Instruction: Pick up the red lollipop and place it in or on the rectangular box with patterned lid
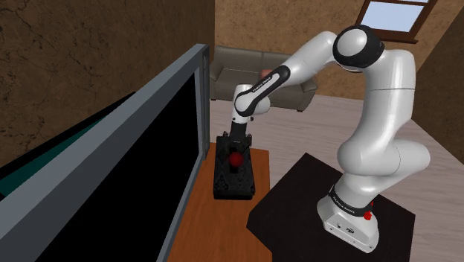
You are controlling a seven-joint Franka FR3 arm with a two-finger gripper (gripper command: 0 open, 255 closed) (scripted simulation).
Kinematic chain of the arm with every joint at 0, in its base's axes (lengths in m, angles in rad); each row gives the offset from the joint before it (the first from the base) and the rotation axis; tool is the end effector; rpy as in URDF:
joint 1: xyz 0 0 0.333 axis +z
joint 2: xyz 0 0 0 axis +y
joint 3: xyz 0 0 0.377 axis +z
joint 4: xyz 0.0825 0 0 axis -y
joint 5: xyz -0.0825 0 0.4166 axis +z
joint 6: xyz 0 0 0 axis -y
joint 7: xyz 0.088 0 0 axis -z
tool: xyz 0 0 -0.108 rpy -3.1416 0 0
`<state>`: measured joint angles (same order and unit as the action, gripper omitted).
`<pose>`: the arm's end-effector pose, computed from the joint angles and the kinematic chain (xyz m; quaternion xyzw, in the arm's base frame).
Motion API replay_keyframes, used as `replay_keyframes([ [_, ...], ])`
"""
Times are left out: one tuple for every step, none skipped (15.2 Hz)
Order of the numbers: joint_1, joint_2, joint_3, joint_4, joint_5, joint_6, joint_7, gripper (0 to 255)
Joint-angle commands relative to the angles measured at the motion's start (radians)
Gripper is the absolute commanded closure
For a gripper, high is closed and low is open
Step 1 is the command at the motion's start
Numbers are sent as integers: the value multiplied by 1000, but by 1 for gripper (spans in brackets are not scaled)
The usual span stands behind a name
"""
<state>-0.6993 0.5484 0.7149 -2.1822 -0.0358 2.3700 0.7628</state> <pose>0.5747 0.0109 0.2042 -0.9113 0.3601 0.1659 0.1113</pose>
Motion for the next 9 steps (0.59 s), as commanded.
replay_keyframes([
  [-28,-42,26,15,25,-56,-15,0],
  [-40,-58,35,23,35,-81,-21,0],
  [-40,-58,35,23,35,-81,-22,0],
  [-40,-58,35,23,35,-81,-22,0],
  [-40,-58,34,23,35,-81,-22,0],
  [-40,-58,34,23,35,-81,-22,0],
  [-40,-58,34,23,35,-81,-22,0],
  [-40,-58,34,23,35,-81,-22,0],
  [-40,-58,34,23,35,-81,-22,0],
])
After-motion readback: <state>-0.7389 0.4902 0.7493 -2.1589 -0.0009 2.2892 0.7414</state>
